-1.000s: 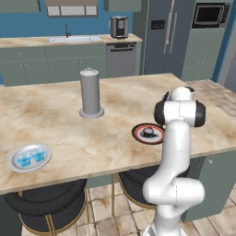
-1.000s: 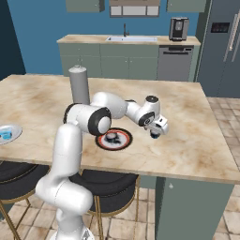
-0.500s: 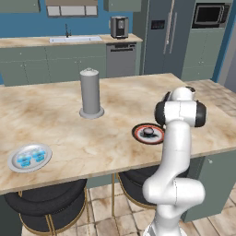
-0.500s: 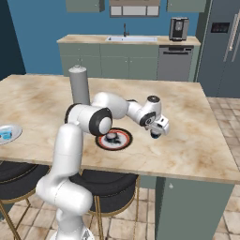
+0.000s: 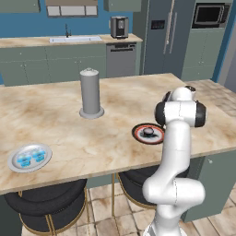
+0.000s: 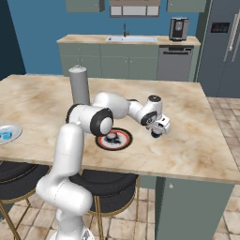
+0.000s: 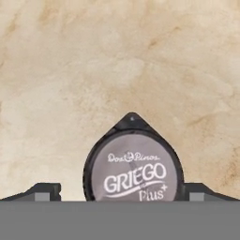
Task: Place two yogurt containers on each plate.
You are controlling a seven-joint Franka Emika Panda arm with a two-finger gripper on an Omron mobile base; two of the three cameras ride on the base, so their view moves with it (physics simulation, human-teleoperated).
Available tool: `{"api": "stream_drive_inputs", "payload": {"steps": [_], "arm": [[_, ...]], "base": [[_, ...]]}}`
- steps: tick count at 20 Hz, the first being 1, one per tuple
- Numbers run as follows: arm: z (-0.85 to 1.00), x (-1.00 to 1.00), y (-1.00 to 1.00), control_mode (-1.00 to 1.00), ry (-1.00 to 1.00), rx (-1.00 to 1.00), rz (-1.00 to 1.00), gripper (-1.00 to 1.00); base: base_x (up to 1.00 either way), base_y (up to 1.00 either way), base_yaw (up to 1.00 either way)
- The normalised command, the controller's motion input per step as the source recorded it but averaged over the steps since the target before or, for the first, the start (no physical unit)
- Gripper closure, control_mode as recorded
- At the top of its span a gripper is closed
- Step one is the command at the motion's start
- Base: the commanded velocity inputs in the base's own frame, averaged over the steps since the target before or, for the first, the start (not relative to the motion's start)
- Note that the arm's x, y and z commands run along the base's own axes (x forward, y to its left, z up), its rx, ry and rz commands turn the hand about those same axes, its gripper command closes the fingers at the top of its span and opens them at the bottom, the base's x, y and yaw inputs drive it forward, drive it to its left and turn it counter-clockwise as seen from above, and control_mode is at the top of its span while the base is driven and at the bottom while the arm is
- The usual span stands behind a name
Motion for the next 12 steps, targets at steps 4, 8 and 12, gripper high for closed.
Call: {"api": "stream_drive_inputs", "payload": {"steps": [4,8,12], "arm": [[0.03,0.1,0.0,-1.0,0.0,0.0,0.0,-1.0],[0.19,-0.01,0.0,-1.0,0.0,0.0,0.0,-1.0],[0.05,0.0,0.0,-1.0,0.0,0.0,0.0,-1.0]], "base": [[0.0,0.0,0.0],[0.0,0.0,0.0],[0.0,0.0,0.0]]}}
